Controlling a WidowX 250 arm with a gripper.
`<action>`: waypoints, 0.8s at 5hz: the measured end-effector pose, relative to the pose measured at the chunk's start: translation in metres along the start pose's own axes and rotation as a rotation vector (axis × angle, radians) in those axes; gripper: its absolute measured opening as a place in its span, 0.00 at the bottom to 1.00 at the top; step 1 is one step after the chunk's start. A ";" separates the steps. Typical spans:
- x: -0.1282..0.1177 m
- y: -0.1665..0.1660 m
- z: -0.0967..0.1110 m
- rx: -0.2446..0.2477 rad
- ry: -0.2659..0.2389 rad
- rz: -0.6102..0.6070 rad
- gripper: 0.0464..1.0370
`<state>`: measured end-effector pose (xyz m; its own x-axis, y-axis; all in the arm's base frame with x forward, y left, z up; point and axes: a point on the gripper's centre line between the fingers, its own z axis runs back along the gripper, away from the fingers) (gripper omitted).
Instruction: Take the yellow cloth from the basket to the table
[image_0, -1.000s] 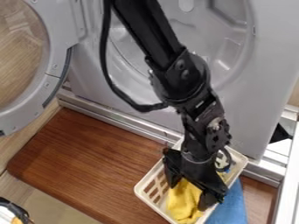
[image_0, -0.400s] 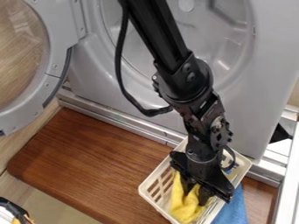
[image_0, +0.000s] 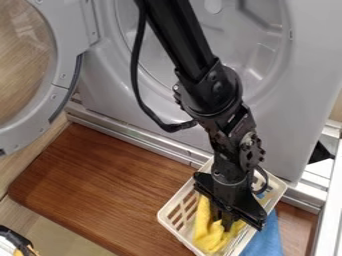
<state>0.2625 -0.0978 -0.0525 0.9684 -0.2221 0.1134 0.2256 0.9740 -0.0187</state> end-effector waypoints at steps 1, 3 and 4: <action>0.001 0.002 0.008 0.006 0.006 -0.004 0.02; 0.010 0.001 0.041 0.001 -0.079 -0.007 0.02; 0.012 0.009 0.065 -0.005 -0.123 0.037 0.02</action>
<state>0.2690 -0.0884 0.0133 0.9557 -0.1789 0.2336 0.1910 0.9811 -0.0303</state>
